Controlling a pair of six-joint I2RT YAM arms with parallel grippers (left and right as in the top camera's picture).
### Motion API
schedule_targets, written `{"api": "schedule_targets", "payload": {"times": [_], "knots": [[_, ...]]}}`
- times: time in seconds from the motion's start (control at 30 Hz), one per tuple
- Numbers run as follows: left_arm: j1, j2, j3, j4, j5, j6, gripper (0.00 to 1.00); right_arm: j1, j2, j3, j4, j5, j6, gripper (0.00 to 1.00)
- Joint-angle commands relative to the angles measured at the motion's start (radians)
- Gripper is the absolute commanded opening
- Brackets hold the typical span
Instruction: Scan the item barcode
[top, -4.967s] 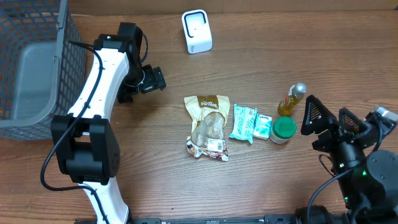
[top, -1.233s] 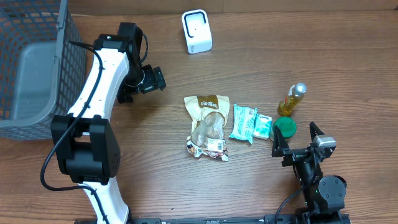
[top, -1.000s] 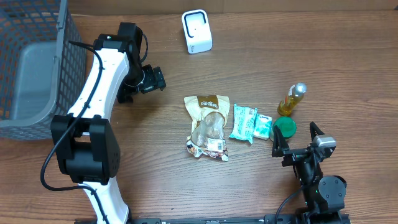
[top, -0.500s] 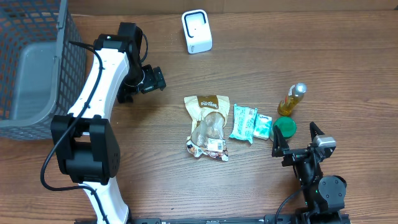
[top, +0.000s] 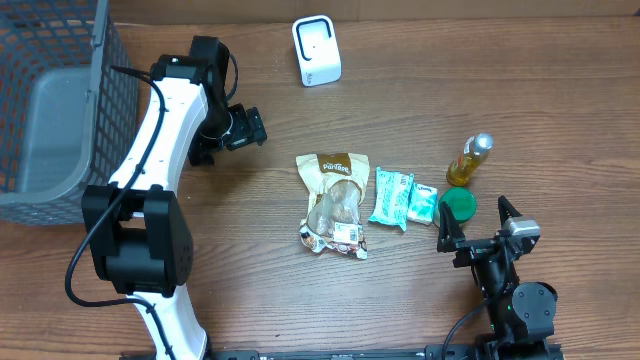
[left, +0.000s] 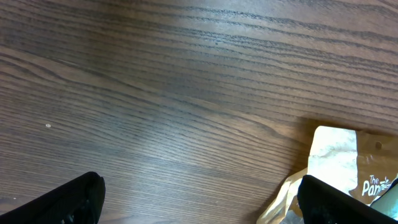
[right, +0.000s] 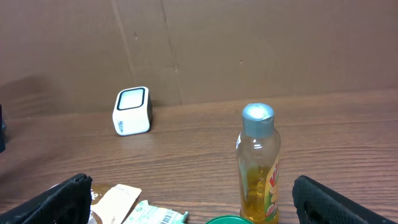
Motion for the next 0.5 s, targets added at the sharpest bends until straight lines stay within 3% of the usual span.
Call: {"api": "schedule_targets", "payload": {"times": [0.0,0.47], "knots": [[0.002,-0.061,0.021,0.0,-0.003,-0.003,1.0,0.005,-0.008,-0.011,0.006,0.012,-0.004,1.0],[-0.003,-0.396,0.021,-0.004,-0.019,0.009,1.0,0.005,-0.008,-0.011,0.006,0.012,-0.004,1.0]]}}
